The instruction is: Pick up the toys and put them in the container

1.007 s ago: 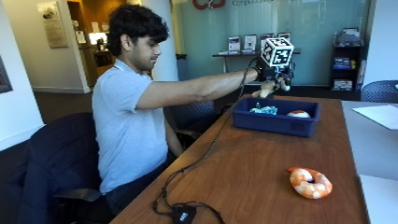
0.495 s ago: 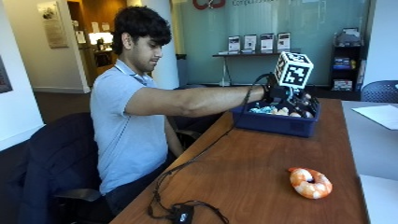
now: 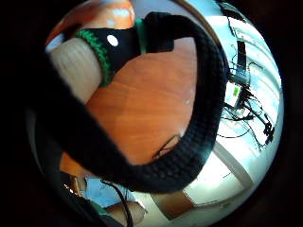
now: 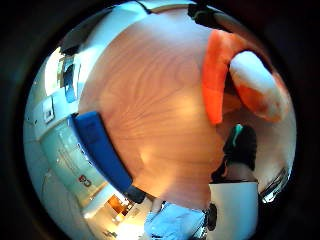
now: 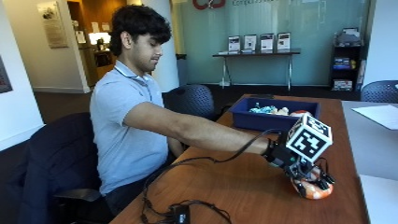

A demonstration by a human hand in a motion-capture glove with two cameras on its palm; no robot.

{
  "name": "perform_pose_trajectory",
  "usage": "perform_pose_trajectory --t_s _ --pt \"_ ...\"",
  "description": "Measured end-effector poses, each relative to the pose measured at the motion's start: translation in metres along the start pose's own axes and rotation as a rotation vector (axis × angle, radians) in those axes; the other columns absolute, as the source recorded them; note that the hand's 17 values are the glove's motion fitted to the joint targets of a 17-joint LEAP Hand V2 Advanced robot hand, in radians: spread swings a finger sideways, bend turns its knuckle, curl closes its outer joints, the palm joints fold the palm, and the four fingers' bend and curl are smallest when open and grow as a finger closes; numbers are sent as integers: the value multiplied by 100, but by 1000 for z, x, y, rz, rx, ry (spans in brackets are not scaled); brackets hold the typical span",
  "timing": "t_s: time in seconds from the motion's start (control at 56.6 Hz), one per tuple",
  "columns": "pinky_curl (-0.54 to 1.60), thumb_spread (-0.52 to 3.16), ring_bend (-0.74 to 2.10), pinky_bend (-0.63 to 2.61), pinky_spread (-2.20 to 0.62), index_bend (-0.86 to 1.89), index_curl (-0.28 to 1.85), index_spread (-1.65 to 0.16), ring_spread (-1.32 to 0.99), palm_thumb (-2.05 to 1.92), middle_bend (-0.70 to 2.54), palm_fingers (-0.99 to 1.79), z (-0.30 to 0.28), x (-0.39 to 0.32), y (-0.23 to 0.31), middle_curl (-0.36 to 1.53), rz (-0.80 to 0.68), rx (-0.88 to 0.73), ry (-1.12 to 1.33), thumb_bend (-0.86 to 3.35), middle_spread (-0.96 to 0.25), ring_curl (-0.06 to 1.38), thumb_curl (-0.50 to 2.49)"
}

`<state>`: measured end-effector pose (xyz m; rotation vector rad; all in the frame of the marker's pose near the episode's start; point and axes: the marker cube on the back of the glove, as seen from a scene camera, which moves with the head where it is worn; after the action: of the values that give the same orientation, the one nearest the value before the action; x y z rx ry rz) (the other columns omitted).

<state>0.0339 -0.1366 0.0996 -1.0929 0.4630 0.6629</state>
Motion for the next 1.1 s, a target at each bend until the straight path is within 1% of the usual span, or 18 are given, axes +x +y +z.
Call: perform_pose_trajectory --t_s 0.053,0.124,0.177,0.212,0.247,0.3,0.389,0.424,0.442,0.459,0.548,0.601,0.742,0.884,1.007,1.096 --pt "34 165 12 123 8 25 42 -35 2 53 8 -22 3 6 -7 26 -22 13 -21 30 2 26 49" --pt "35 166 11 126 6 23 41 -34 2 58 8 -22 1 7 -13 24 -43 72 -21 36 2 24 51" --pt "35 167 17 129 4 20 40 -34 3 61 11 -12 -2 7 -16 23 -48 99 -13 42 2 24 53" --pt "35 167 24 130 1 21 41 -34 3 62 12 2 -4 7 -17 23 -55 107 -9 45 2 26 54" --pt "36 166 29 131 -1 21 41 -35 3 64 12 8 -5 7 -19 22 -62 124 2 48 2 28 55" --pt "34 167 34 132 -6 23 40 -35 2 67 13 20 -6 6 -22 21 -71 185 24 54 3 28 56" --pt "33 167 49 130 -14 32 43 -35 1 74 13 43 -8 6 -24 20 -100 333 74 66 3 32 60" --pt "32 166 58 127 -19 39 46 -35 0 77 13 59 -10 6 -23 20 -109 364 78 71 3 34 62" --pt "32 166 60 126 -20 40 46 -35 -1 79 13 60 -11 6 -22 19 -112 370 75 73 3 34 62" --pt "33 165 64 125 -23 44 48 -35 -1 80 15 69 -12 5 -20 20 -113 372 66 75 3 36 64" --pt "33 164 70 120 -28 50 54 -33 -2 86 16 73 -29 -7 -10 20 -117 398 -1 85 2 40 68" --pt "33 163 71 119 -30 52 56 -32 -3 88 17 74 -45 -20 1 20 -134 433 3 91 2 42 70" --pt "34 162 71 118 -32 54 60 -30 -3 90 17 74 -106 -68 41 21 -219 541 -36 101 2 43 74" --pt "34 161 70 117 -34 53 62 -29 -4 90 17 76 -159 -156 100 22 -413 647 -68 109 1 43 77" --pt "35 160 71 116 -34 51 63 -29 -5 89 18 78 -164 -237 149 23 -631 648 -66 115 1 42 80" --pt "35 159 70 115 -35 50 63 -28 -5 87 18 80 -149 -303 174 23 -730 639 10 118 1 42 82"
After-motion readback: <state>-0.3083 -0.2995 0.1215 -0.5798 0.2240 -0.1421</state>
